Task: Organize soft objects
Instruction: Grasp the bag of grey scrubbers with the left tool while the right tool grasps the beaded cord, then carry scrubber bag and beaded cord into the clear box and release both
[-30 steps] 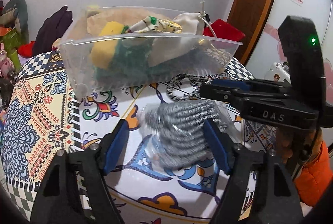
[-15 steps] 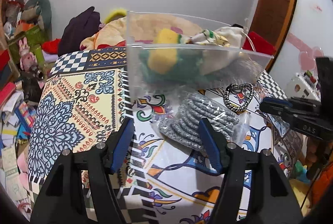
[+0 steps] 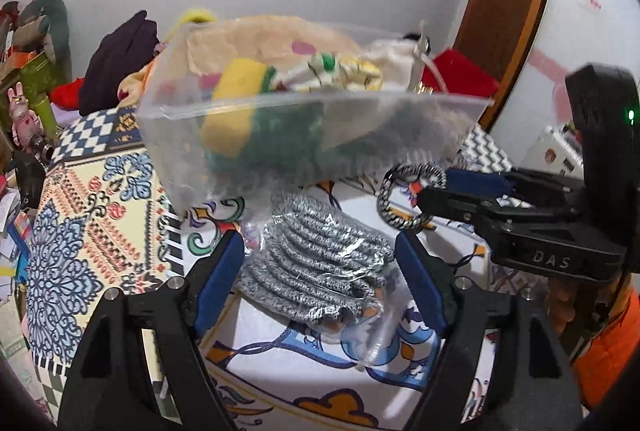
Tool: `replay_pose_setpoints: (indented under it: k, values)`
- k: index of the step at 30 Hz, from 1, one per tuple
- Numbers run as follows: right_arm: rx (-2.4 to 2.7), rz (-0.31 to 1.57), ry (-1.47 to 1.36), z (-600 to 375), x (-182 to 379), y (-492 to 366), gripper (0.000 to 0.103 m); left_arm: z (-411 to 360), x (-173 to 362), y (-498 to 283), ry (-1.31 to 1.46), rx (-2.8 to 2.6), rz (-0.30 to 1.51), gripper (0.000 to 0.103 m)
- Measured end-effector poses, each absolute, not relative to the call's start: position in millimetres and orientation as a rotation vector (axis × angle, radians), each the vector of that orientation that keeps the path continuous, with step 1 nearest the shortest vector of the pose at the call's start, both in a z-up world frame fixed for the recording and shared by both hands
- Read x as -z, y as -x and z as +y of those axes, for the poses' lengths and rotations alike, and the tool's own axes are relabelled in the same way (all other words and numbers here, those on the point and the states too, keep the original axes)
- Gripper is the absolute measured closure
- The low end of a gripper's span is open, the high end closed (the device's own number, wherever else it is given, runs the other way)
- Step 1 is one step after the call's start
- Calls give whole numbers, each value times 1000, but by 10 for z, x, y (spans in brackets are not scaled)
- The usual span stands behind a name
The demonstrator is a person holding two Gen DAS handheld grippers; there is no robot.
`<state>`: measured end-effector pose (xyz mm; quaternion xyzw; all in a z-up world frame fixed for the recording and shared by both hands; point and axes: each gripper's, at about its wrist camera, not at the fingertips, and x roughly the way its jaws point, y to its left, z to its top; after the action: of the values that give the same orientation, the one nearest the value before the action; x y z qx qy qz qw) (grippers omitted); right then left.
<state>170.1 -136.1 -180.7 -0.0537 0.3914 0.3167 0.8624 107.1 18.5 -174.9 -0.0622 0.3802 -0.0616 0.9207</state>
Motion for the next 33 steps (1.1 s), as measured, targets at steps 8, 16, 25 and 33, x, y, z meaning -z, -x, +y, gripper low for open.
replay_pose_setpoints:
  k: [8,16,25,33]
  values:
    - [-675,774,168,-1356,1841,-1618,95,126,1821,-997,108,113,751,35]
    - [-670,697,156,-1489,1666,-1494,97,136,1820,-879,91,129,719,67]
    - [-664,588,116,-1590,1333,-1365,97,177,1496,-611,105,150,622,72]
    - [-636,478,81,-1618,1016,-1473,97,207,1024,-570,62,141,490,72]
